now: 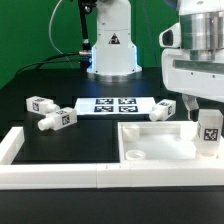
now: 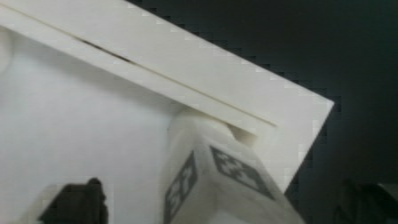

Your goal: Assemble one leg

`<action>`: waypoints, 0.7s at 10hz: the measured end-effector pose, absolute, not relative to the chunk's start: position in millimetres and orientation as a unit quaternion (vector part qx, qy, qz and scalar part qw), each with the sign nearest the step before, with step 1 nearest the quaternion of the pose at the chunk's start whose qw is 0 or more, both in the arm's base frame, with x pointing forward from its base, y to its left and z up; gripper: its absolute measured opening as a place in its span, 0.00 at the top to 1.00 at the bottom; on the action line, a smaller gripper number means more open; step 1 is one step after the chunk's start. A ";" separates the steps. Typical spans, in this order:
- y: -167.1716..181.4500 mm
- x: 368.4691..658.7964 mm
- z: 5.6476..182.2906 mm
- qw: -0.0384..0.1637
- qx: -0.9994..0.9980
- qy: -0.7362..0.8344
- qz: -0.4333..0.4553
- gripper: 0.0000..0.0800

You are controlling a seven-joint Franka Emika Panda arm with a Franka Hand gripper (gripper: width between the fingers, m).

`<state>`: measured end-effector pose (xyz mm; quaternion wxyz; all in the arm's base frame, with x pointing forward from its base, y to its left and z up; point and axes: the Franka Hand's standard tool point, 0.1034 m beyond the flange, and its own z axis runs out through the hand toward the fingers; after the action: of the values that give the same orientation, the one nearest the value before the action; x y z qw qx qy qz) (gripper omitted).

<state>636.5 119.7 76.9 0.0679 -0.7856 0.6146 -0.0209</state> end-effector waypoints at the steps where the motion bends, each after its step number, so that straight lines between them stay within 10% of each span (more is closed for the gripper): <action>1: 119.7 636.5 76.9 0.068 -0.786 0.615 -0.021 0.19; 7: 117.5 636.8 80.4 0.037 -0.937 0.346 -0.028 0.19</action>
Offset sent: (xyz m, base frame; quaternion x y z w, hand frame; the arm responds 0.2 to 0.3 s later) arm 0.0000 0.0000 0.0000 0.0000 0.0000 -0.0650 0.9979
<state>636.8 117.5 80.4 0.0372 -0.9370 0.3462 -0.0284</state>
